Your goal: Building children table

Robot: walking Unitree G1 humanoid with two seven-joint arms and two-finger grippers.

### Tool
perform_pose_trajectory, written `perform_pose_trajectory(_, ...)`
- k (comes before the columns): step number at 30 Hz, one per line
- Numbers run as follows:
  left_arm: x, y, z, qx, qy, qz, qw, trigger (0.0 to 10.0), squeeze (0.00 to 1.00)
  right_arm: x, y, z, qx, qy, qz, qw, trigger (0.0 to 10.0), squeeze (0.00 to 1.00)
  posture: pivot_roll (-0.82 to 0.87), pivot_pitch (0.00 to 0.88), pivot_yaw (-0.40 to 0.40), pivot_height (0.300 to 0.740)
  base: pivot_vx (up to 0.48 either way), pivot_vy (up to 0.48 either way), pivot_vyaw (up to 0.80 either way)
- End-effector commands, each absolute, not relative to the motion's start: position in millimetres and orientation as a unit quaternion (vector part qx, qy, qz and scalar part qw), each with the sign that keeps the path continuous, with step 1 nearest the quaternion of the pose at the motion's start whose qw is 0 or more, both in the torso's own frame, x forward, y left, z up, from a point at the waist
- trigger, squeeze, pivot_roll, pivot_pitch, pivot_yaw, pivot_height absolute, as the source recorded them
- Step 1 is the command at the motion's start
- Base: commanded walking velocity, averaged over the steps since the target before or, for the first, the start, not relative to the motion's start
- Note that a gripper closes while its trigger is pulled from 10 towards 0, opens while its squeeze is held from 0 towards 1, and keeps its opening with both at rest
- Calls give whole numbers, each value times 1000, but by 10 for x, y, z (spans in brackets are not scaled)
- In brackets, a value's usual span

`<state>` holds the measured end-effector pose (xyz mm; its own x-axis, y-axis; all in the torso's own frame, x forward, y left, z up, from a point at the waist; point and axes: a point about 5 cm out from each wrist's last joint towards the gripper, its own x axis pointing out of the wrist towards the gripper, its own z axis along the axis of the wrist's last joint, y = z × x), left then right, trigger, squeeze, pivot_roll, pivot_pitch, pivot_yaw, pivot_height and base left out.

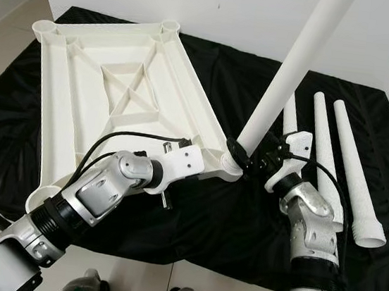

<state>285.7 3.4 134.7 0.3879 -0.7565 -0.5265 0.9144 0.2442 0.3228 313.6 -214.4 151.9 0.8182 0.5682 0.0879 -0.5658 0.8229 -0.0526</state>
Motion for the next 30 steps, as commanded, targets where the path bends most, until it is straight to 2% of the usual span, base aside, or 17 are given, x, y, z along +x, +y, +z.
perform_pose_trajectory(1,2823,-25,1329,310,129,-550,765,10000,0,3162,-2171,1519,-20,-47,298,953,10000,0,-60,42,-36,740,0,0,0)
perform_pose_trajectory(4,2827,-27,1332,310,128,-550,765,10000,0,3201,-2153,1529,-24,-46,308,950,10000,0,-59,42,-36,740,0,0,0)
perform_pose_trajectory(5,2829,-29,1335,310,128,-550,765,10000,0,3227,-2142,1523,-28,-44,313,948,9137,0,-59,41,-34,740,0,0,0)
perform_pose_trajectory(6,2829,-29,1335,310,128,-550,765,10000,0,3227,-2142,1523,-28,-44,313,948,9137,0,-59,41,-34,740,0,0,0)
perform_pose_trajectory(7,2829,-32,1337,310,127,-550,765,10000,0,3244,-2129,1507,-29,-41,317,947,6902,0,-59,39,-34,740,0,0,0)
perform_pose_trajectory(8,2826,-34,1336,310,127,-550,765,10000,0,3257,-2111,1476,-31,-34,322,946,9686,0,-59,39,-34,740,0,0,0)
perform_pose_trajectory(16,2826,-41,1335,311,127,-551,764,10000,0,3277,-2096,1376,-30,-15,334,942,10000,0,-59,35,-32,740,0,0,0)
perform_pose_trajectory(17,2827,-42,1337,311,126,-551,764,10000,0,3280,-2102,1352,-30,-11,336,941,6549,0,-58,34,-33,740,0,0,0)
perform_pose_trajectory(18,2827,-42,1337,311,126,-551,764,10000,0,3280,-2102,1352,-30,-11,336,941,6549,0,-58,34,-33,740,0,0,0)
perform_pose_trajectory(19,2828,-43,1338,312,126,-551,763,10000,0,3281,-2112,1336,-30,-8,337,941,0,0,-57,31,-33,740,0,0,0)
perform_pose_trajectory(30,2828,-50,1338,313,124,-552,763,10000,0,3272,-2159,1288,-32,-4,343,939,0,0,-57,22,-36,740,0,0,0)
